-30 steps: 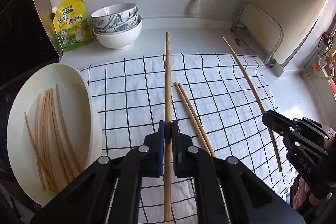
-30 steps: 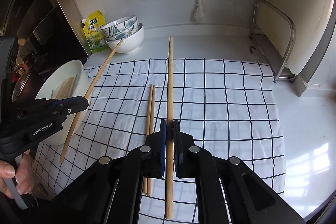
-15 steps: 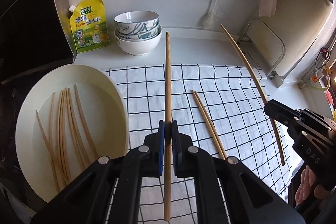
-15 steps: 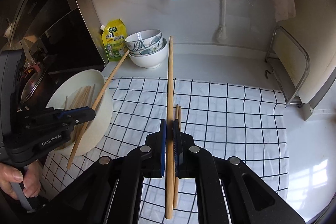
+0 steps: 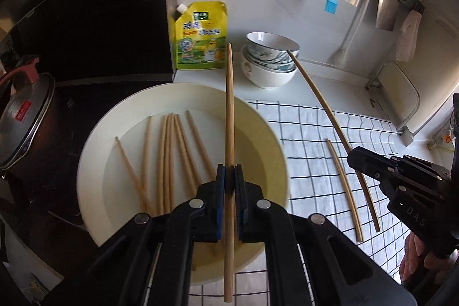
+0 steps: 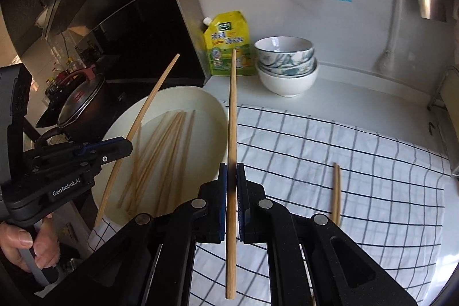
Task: Organize utensils
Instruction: 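Carry both held chopsticks over the cream-white basin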
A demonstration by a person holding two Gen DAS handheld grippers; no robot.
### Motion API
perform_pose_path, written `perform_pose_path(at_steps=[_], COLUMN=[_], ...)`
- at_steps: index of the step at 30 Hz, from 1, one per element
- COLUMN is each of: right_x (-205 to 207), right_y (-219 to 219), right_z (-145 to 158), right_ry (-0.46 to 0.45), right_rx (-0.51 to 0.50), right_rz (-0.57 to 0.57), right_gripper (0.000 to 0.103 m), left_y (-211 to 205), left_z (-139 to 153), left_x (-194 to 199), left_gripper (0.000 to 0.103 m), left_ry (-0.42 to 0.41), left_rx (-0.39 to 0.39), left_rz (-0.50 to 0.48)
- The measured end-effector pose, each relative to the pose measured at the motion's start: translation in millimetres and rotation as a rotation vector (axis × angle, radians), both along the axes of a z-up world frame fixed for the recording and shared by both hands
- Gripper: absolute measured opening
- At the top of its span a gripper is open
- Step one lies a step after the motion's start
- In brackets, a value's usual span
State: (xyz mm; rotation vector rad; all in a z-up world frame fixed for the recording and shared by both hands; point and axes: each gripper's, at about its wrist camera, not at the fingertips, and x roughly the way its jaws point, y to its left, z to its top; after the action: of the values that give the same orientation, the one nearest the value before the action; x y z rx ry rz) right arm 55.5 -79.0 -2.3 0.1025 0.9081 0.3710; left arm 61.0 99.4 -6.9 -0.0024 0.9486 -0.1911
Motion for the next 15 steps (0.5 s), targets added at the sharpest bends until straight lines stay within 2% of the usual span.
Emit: perform_pose_path(at_steps=[7, 15], right_x=[23.2, 53.3], right_y=[73.2, 120.2], right_z=[-16.0, -41.0], right_ry=[0.039, 0.125], right_rx=[-0.008, -0.036], right_rz=[0.124, 0.139], right_gripper=[0.006, 0.006], left_y=[60.4, 84.7], left_z=[-25.0, -51.1], left_x=[10.4, 31.7], left_gripper=[0.007, 0.007], left_ry=[0.059, 0.106], left_rx=[0.022, 0.030], left_rz=[0.074, 0.080])
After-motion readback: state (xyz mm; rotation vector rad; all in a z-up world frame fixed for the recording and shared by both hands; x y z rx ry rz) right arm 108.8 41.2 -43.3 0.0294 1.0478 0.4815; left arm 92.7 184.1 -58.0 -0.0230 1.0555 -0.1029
